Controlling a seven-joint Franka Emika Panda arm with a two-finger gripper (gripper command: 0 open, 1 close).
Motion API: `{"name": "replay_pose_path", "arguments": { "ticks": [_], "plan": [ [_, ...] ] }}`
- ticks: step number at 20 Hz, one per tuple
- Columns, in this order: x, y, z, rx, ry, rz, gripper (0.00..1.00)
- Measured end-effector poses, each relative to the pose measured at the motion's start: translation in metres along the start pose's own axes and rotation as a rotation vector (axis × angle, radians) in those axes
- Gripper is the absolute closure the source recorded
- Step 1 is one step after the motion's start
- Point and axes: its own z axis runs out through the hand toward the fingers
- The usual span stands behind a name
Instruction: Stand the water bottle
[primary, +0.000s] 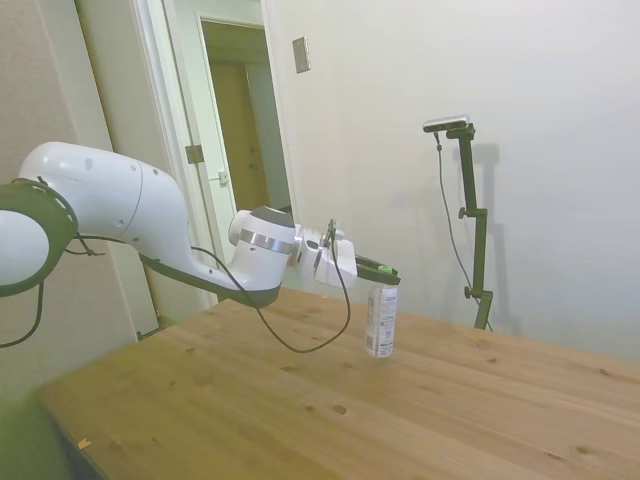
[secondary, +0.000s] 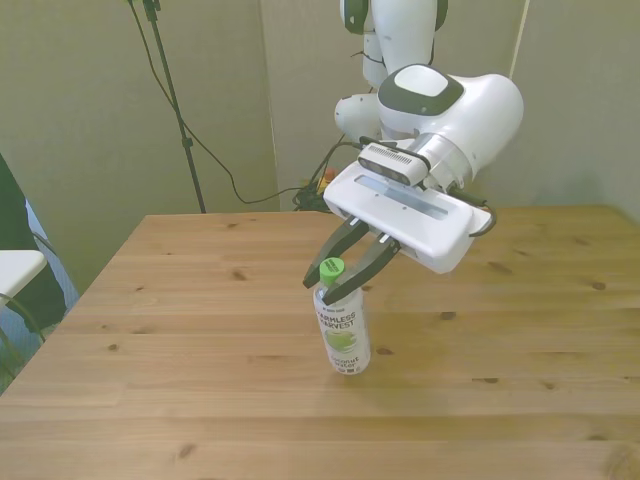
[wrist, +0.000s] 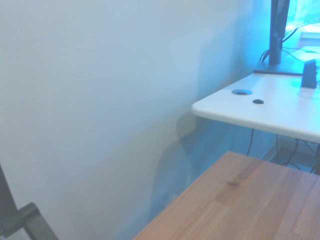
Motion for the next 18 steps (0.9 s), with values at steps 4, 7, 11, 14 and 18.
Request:
{"name": "replay_pose_path", "arguments": {
  "ticks": [4,7,11,14,18],
  "plan": [
    [-0.003,-0.012,0.003,0.019,0.065,0.003,1.0],
    [-0.01,-0.017,0.005,0.023,0.088,0.0,1.0],
    [-0.025,-0.014,0.017,0.014,0.097,-0.01,1.0],
    [-0.032,-0.014,0.022,0.018,0.101,-0.017,1.0],
    [-0.039,-0.011,0.027,0.014,0.099,-0.025,1.0]
  ]
}}
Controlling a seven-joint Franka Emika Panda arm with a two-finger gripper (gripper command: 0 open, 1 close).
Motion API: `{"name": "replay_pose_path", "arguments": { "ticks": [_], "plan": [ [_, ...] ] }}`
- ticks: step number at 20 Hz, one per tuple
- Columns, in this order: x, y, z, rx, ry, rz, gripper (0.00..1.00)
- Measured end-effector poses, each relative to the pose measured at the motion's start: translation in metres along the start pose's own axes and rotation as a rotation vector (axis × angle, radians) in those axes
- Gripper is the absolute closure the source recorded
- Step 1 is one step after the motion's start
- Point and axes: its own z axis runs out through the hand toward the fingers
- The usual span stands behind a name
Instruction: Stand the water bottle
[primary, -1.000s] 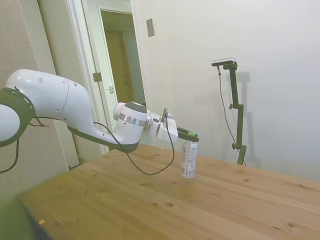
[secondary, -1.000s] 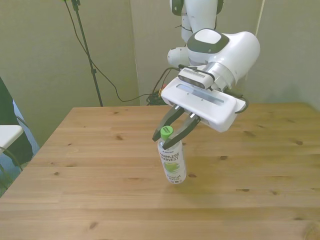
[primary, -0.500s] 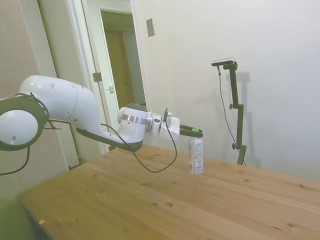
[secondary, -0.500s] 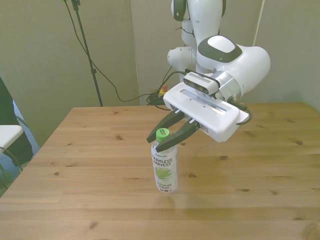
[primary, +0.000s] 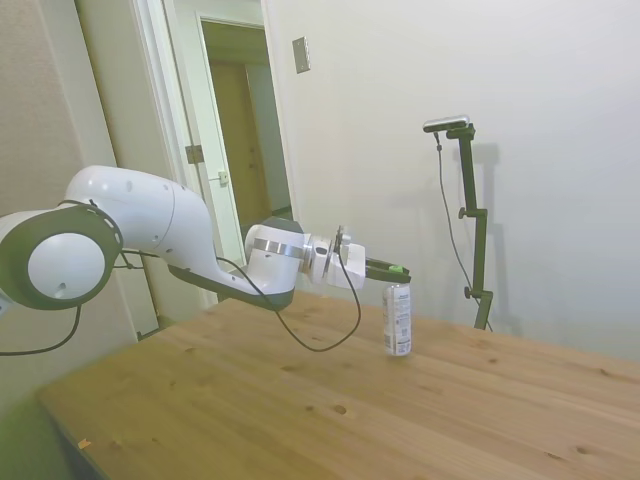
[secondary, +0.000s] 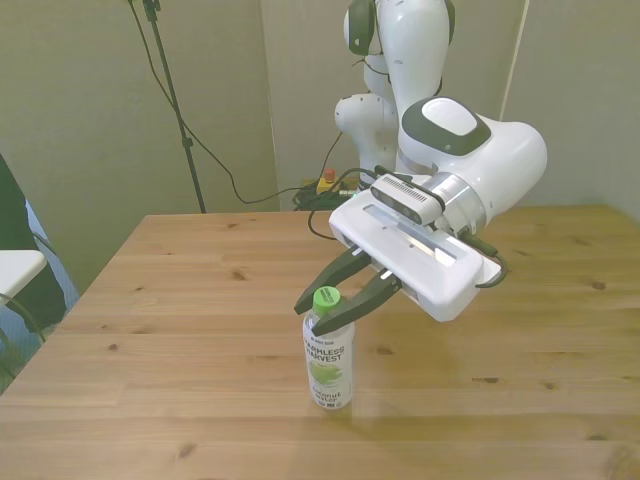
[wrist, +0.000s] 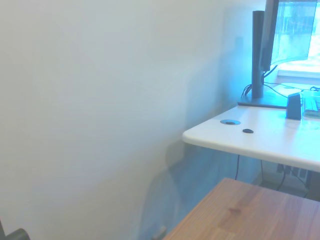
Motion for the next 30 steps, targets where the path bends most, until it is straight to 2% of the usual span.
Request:
{"name": "replay_pose_path", "arguments": {
  "ticks": [5,6,19,24,27,30],
  "plan": [
    [-0.006,0.004,0.003,-0.003,-0.001,-0.011,1.0],
    [-0.007,0.004,0.002,-0.002,-0.002,-0.011,0.0],
    [-0.012,0.01,-0.003,-0.008,-0.014,-0.022,0.0],
    [-0.012,0.01,-0.014,-0.008,-0.034,-0.02,0.0],
    [-0.007,0.017,-0.033,-0.018,-0.081,-0.019,0.0],
    [0.006,0.024,-0.058,-0.023,-0.177,-0.019,0.0]
  ]
}}
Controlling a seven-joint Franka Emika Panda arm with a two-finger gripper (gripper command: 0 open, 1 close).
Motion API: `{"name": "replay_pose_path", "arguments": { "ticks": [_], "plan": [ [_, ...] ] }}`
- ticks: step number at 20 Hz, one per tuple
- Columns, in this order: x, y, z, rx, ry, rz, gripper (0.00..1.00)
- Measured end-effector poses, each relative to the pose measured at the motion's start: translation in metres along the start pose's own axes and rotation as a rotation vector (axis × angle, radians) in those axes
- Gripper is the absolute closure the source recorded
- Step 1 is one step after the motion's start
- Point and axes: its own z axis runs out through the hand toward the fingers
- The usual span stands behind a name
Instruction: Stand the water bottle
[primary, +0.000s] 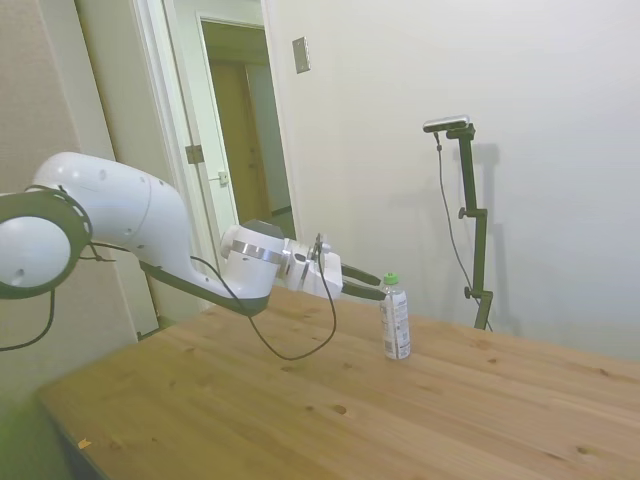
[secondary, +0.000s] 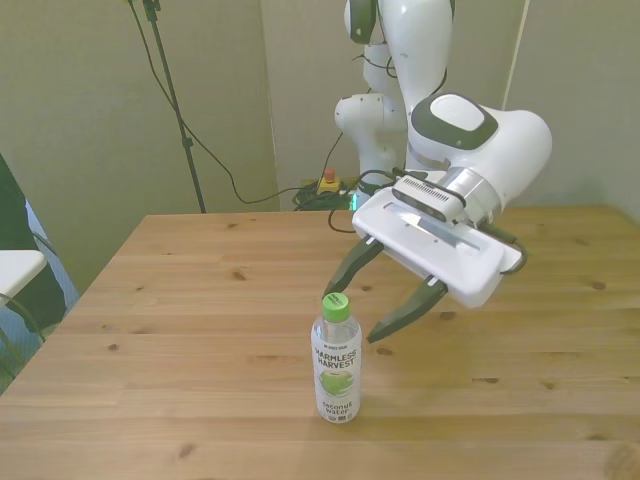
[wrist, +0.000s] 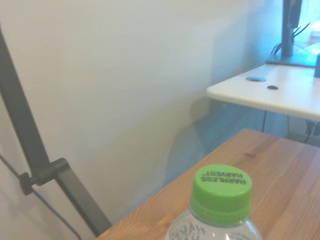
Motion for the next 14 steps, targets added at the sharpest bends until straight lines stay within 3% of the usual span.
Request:
{"name": "replay_pose_path", "arguments": {
  "ticks": [5,14],
  "plan": [
    [0.045,-0.006,-0.051,-0.035,-0.174,-0.032,0.0],
    [0.066,0.034,-0.11,-0.17,-0.483,-0.269,0.0]
  ]
}}
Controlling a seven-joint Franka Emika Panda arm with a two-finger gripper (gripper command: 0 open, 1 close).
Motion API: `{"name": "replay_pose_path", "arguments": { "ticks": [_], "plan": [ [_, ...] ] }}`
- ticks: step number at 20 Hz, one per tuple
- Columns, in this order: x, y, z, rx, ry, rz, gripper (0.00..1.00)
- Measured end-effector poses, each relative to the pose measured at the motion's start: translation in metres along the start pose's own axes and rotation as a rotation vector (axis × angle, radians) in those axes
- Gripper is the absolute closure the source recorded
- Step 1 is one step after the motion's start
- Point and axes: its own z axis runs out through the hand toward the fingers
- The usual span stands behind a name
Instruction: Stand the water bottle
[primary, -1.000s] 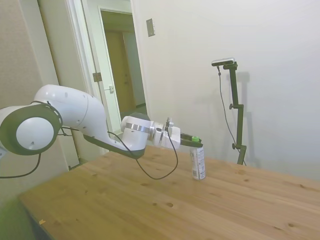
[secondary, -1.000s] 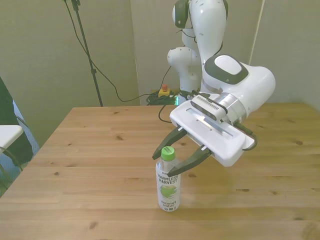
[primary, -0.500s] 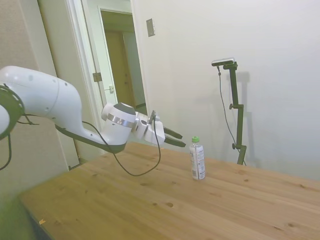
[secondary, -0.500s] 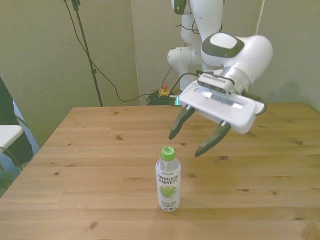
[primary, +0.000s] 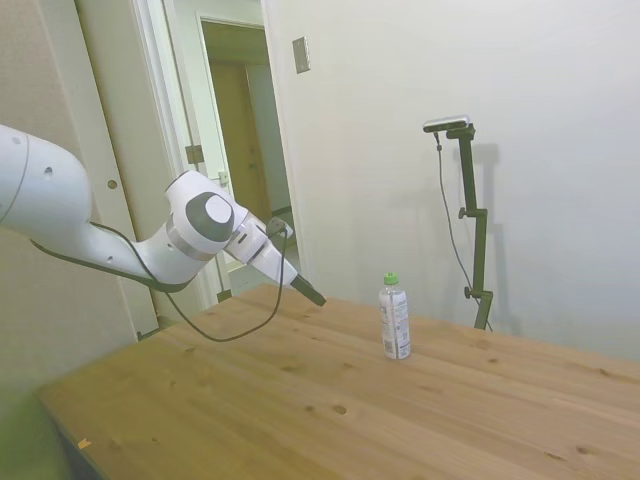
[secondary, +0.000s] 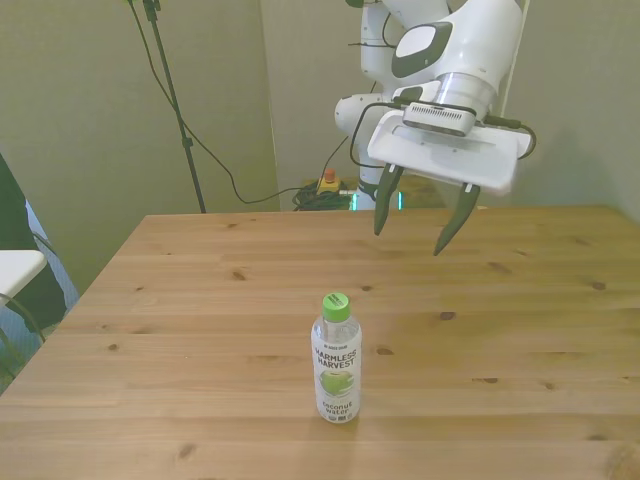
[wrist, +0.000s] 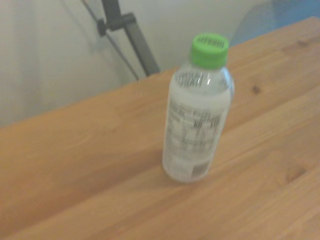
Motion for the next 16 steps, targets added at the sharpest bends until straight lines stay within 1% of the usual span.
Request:
{"name": "replay_pose_path", "arguments": {
  "ticks": [3,5,7,10,12,16],
  "plan": [
    [-0.002,0.015,-0.005,-0.075,-0.098,-0.073,0.0],
    [0.0,0.022,-0.009,-0.122,-0.18,-0.111,0.0],
    [0.005,0.027,-0.016,-0.153,-0.265,-0.15,0.0],
    [0.01,0.035,-0.027,-0.19,-0.346,-0.201,0.0],
    [0.01,0.041,-0.031,-0.218,-0.38,-0.229,0.0],
    [0.004,0.051,-0.032,-0.266,-0.402,-0.278,0.0]
  ]
}}
